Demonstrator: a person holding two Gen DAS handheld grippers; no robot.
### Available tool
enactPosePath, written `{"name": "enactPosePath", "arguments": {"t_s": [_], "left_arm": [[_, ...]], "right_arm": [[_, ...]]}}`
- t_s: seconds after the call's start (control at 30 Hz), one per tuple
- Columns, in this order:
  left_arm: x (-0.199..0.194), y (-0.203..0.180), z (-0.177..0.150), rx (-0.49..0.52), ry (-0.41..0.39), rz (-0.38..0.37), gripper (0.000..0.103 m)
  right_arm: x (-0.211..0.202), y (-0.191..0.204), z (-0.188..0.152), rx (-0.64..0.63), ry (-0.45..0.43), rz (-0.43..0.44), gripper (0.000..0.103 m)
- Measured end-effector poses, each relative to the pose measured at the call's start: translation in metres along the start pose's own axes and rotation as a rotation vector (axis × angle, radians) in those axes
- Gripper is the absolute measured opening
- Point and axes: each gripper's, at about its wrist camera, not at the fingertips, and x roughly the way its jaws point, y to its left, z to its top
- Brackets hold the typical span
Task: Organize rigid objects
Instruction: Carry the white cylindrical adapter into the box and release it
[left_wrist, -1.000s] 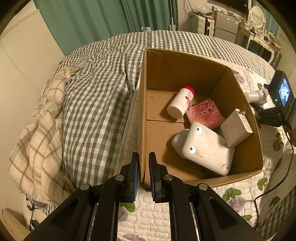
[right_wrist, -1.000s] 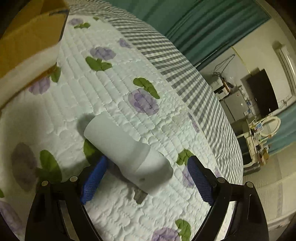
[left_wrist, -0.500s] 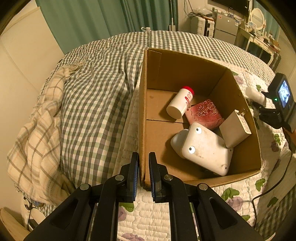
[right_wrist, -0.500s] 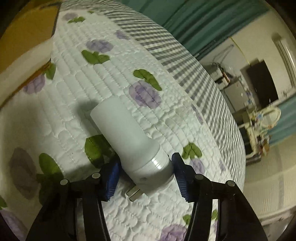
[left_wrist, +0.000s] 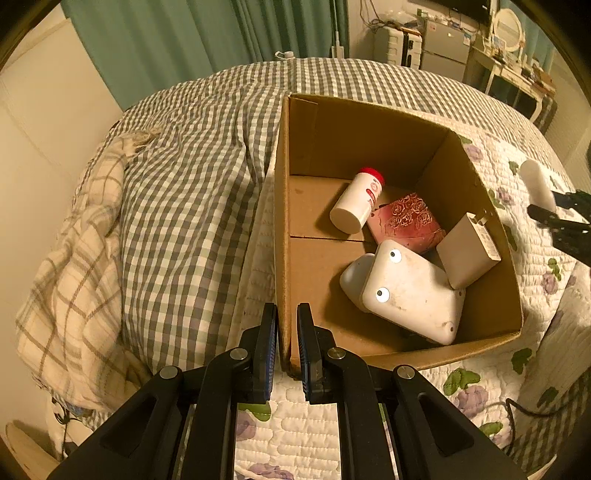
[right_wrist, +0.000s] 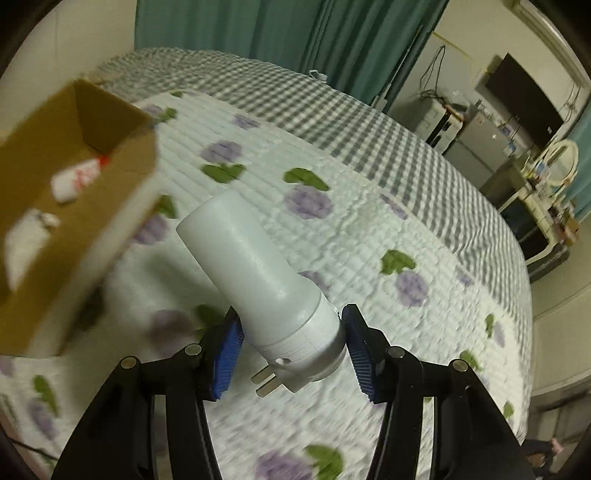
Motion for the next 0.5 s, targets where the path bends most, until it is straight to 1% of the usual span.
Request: {"name": "enactPosePath", "arguments": {"t_s": [0.13, 0.27, 0.37, 0.5], "left_arm": [[0.000, 0.001, -0.001, 0.006, 0.000, -0.007, 0.011], [-0.002, 0.004, -0.001, 0.000, -0.001, -0.031, 0.011], [-0.002, 0.005, -0.002, 0.001, -0.001, -0.040, 0.011], [-0.003, 0.004, -0.002, 0.007, -0.002, -0.036, 0.011]], "right_arm": [[-0.028, 0.013, 0.004, 0.022, -0.004, 0.046, 0.053], [-0.060, 0.038, 0.017, -0.021, -0.017, 0.062, 0.053], [-0.083, 0.054, 0.028, -0.048, -0.040, 0.082, 0.053], [-0.118, 0.076, 0.053, -0.082, -0.093, 0.105, 0.053]]}}
